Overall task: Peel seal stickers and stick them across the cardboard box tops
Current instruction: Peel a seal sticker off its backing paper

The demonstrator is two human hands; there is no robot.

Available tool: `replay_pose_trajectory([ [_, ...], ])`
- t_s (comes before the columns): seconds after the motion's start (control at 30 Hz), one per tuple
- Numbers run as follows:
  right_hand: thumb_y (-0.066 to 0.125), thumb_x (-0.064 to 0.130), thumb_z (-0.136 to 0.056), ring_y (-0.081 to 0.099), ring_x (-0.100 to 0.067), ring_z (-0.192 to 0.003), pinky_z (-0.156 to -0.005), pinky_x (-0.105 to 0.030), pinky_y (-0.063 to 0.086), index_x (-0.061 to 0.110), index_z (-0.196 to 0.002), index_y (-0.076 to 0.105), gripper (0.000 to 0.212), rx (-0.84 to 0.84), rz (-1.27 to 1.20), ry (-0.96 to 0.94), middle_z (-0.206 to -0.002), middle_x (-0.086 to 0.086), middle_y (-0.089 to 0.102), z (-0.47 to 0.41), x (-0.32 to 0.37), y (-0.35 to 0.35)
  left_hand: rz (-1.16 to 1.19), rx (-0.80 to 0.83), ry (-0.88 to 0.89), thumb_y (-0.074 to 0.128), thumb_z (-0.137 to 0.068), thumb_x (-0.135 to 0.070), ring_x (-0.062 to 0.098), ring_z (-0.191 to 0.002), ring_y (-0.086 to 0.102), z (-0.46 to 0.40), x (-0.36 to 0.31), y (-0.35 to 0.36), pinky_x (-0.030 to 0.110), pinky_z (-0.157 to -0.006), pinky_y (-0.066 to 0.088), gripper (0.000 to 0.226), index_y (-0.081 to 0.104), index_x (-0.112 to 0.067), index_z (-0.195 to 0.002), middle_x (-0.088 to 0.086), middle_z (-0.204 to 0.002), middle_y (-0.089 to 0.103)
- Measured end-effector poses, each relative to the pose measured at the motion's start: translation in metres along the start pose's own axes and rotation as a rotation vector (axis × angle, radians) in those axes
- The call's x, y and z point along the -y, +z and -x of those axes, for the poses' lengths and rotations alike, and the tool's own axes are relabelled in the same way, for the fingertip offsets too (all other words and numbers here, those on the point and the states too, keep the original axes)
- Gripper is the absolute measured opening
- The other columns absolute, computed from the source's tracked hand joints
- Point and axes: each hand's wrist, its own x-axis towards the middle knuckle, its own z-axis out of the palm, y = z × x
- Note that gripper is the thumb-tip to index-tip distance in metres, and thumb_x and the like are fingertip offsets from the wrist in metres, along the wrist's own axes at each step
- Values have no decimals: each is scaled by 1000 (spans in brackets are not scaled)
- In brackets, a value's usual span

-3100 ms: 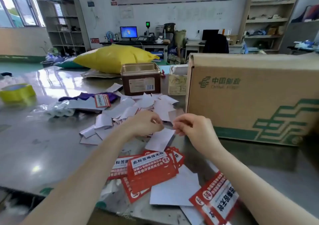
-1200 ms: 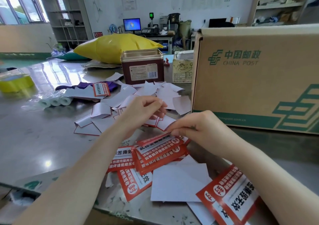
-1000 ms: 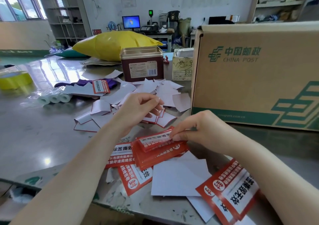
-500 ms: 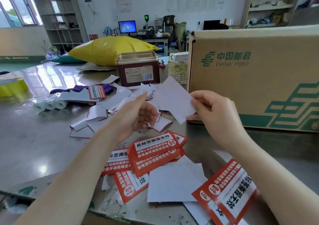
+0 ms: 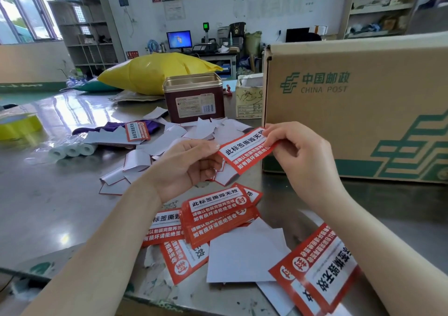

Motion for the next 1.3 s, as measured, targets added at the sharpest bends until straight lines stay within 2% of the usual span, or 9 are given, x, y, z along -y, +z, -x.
replay_pose_trajectory([
  [0.17,57,3,-87,52,-4,-102,-77,-4,47,19,-80,58,18,-4,45,5,-102,7,56,-1,1,0,-9,13,-10,61,-82,-21,11,-60,59,0,1,0,21,-59,49,20,73,-15,-67,2,-65,66],
  [0.33,54,2,-89,51,-3,-100,-76,-4,45,19,-80,60,21,41,100,2,-103,6,57,0,0,1,28,14,-1,55,-78,-18,12,-60,58,0,1,0,22,-61,50,22,73,-14,-67,2,-63,64],
  [0.5,48,5,-92,48,0,-101,-78,0,37,12,-100,66,21,46,163,24,-112,2,61,1,1,2,15,-69,57,58,-86,-18,9,-62,57,-1,0,2,19,-63,50,24,73,-16,-67,0,-66,65],
  [0.6,49,14,-92,53,2,-95,-75,-3,45,16,-107,64,21,64,89,11,-112,2,62,3,8,4,-82,-126,83,57,-83,-20,9,-68,60,-1,1,6,21,-68,50,21,74,-16,-71,1,-73,69],
  [0.73,58,25,-87,56,-5,-103,-87,-18,46,17,-111,64,26,198,111,-32,-112,4,64,4,16,11,-249,-108,110,58,-83,-21,18,-81,60,-1,5,12,34,-81,48,20,77,-19,-76,4,-79,71],
  [0.87,63,28,-83,51,0,-102,-87,-12,38,19,-114,64,32,242,128,-47,-114,5,64,2,16,13,-295,-105,140,58,-83,-19,17,-84,62,2,3,14,42,-90,47,22,78,-22,-75,1,-79,71],
  [1.03,66,19,-83,55,-2,-90,-73,-3,38,17,-104,68,21,269,125,-59,-102,2,69,3,15,13,-364,-40,163,60,-76,-28,22,-90,61,4,4,16,49,-94,45,19,78,-22,-81,6,-87,72],
  [1.13,65,14,-84,60,-7,-87,-71,-1,39,16,-102,70,19,261,142,-60,-97,1,71,3,13,14,-399,-37,173,61,-78,-25,16,-85,61,5,4,17,44,-91,47,17,77,-27,-81,0,-80,72],
  [1.3,64,12,-84,61,-10,-86,-75,-7,40,14,-104,70,21,264,140,-58,-97,-2,71,3,14,13,-477,-57,233,58,-86,-15,9,-78,61,6,3,18,23,-77,50,19,76,-23,-84,-2,-74,72],
])
